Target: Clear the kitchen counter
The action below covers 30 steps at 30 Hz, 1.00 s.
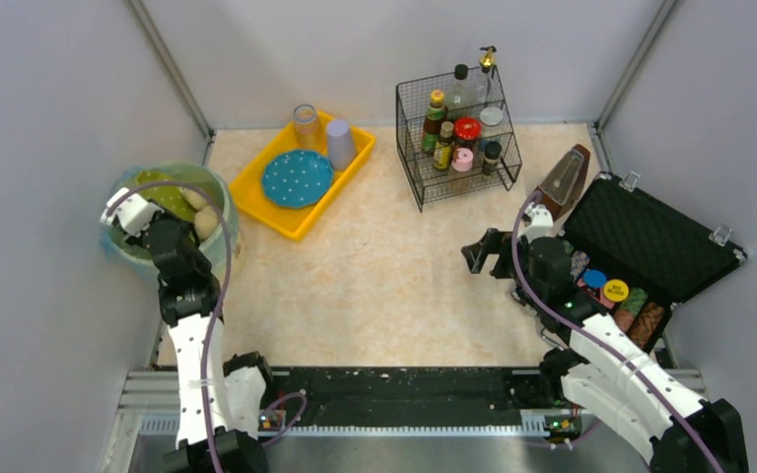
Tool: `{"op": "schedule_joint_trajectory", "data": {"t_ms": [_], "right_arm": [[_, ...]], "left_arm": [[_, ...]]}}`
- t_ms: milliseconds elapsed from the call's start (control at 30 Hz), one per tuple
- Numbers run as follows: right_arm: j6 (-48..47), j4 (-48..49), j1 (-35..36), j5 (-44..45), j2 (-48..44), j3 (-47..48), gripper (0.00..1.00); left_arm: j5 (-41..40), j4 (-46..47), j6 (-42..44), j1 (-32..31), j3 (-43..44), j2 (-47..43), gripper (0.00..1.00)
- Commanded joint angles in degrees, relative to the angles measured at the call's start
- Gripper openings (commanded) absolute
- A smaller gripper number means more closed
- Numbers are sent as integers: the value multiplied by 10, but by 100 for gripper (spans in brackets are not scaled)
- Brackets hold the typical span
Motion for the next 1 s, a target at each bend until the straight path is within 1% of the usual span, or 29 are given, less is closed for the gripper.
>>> {"op": "schedule_joint_trajectory", "data": {"t_ms": [0, 100, 300, 533, 767, 800, 867, 967], "right_arm": [[-9, 22, -1, -3, 3, 0, 99], [-8, 24, -1, -2, 5, -1, 99], [-8, 25, -1, -2, 5, -2, 99], [-8, 29, -2, -2, 7, -4, 99], [-6, 32, -1, -2, 10, -5, 99], [-6, 32, -1, -2, 11, -5, 99], [-7, 34, -1, -2, 13, -5, 99], [-7, 34, -1, -3, 15, -6, 99]], "left_arm": [[-69, 164, 138, -48, 14, -13, 0], [-101, 176, 175, -63, 8, -14, 0], [-131, 192, 207, -70, 20, -6, 0], [-225, 236, 300, -105, 36, 9, 0], [-275, 255, 341, -121, 53, 19, 0], [-273, 244, 334, -125, 57, 18, 0], [-250, 206, 292, -128, 67, 7, 0], [-233, 189, 257, -128, 75, -18, 0]]}}
